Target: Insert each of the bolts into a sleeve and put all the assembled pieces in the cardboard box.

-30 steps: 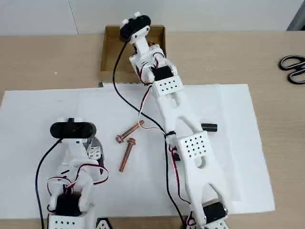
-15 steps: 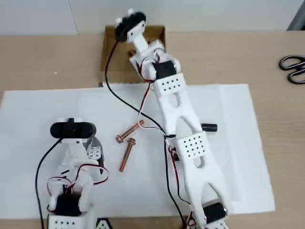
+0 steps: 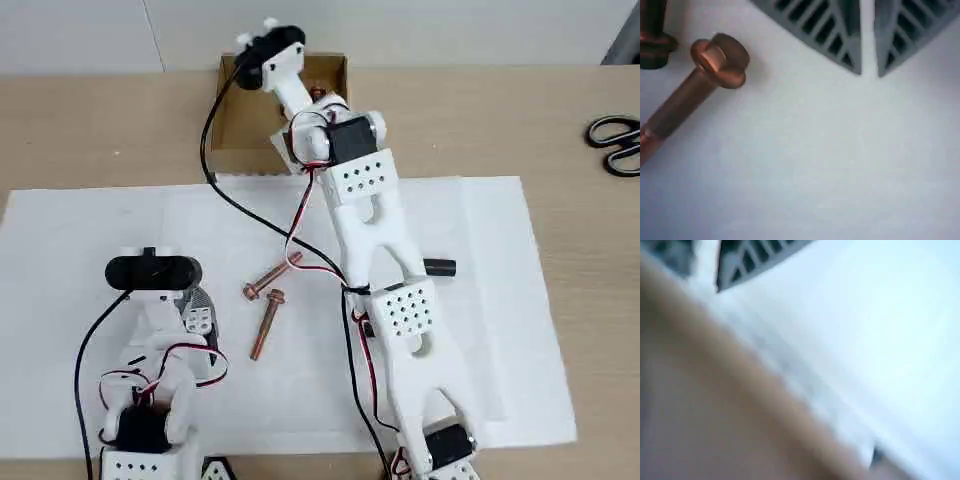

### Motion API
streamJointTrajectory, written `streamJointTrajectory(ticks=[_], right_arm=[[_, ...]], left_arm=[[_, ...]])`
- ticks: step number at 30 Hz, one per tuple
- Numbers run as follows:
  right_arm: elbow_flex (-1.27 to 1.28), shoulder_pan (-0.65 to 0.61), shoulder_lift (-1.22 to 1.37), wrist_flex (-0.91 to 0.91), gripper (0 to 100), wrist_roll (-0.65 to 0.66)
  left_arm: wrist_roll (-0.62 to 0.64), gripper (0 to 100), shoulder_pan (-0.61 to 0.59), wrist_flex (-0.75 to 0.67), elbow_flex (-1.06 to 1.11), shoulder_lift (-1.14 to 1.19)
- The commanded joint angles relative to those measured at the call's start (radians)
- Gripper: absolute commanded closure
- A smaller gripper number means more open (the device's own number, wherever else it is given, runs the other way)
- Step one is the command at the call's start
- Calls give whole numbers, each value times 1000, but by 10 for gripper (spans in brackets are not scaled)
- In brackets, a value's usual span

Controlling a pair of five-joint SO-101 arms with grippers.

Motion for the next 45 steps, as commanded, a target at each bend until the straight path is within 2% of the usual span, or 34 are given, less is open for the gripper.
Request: streamJointTrajectory(ticks=[1,8,12,15,19,22,26,31,35,43,45], right_arm=[[-43,-4,-111,110,995,-81],[-32,-15,-151,137,995,-167],[87,-28,-197,147,995,-173],[253,-70,-363,145,995,-229],[643,-105,-615,136,995,-273],[879,-102,-791,127,995,-374],[1097,-93,-951,122,995,-446],[1290,-39,-1066,120,995,-453],[1399,47,-1069,120,995,-410],[1574,182,-1069,65,995,-98],[1597,194,-1067,44,995,-61]], left_arm=[[-5,993,-2,-21,-7,-8],[-5,993,-2,-21,-7,-8],[-5,993,-2,-21,-7,-8],[-5,993,-2,-21,-7,-8],[-3,993,-2,-21,-7,-8],[17,993,-5,-21,-5,-8],[25,993,-34,-20,-5,-8],[32,993,-35,-20,-5,-8],[38,993,-38,-20,-5,-8],[44,993,-40,-20,-4,-8],[44,993,-40,-20,-4,-8]])
